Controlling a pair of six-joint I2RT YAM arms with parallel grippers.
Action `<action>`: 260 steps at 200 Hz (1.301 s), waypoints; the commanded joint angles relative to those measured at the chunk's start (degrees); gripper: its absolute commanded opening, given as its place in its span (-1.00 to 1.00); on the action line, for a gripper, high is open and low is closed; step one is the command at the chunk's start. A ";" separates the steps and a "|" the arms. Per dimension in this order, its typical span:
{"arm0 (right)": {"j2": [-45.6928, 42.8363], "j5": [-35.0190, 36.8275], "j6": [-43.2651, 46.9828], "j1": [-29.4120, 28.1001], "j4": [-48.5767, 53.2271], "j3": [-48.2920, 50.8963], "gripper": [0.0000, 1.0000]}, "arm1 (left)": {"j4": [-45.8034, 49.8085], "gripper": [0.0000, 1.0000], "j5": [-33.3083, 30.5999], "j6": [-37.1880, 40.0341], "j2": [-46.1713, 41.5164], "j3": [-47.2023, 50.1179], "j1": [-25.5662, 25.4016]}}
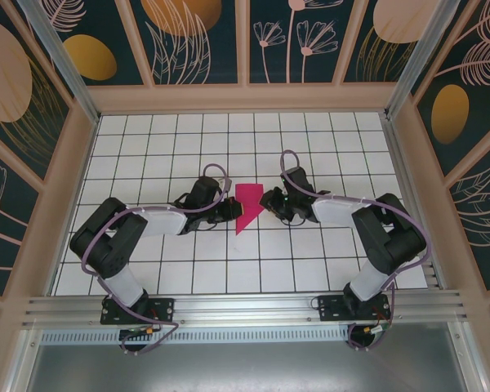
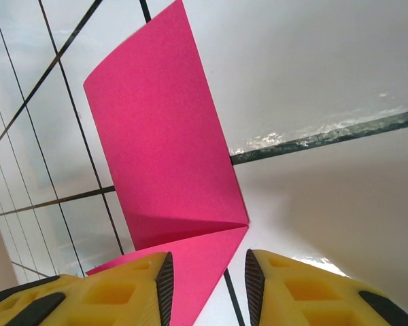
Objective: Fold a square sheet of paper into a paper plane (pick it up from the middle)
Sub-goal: Third fold the triangle at the center of the table, then fourth fold the wing at the center of the table.
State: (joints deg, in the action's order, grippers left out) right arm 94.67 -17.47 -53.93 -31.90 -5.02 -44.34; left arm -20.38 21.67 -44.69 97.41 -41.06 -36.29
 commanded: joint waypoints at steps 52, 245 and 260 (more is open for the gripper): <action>0.41 -2.87 2.33 1.84 -1.44 0.31 -0.17 | 7.05 -0.96 -5.27 0.54 5.08 -4.48 -0.13; 8.24 -9.38 3.31 1.75 -3.94 -3.99 -0.39 | 9.66 -0.99 -8.74 -1.19 6.33 -3.33 -0.09; 8.40 -10.19 2.92 1.75 -5.20 -3.61 -0.40 | 9.62 -0.99 -8.74 -1.13 6.40 -3.35 -0.15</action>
State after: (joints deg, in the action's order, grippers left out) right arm 101.86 -25.76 -51.16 -30.06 -7.60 -46.85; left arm -13.28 15.11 -45.32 102.91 -45.43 -36.45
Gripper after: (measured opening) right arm 0.304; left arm 0.070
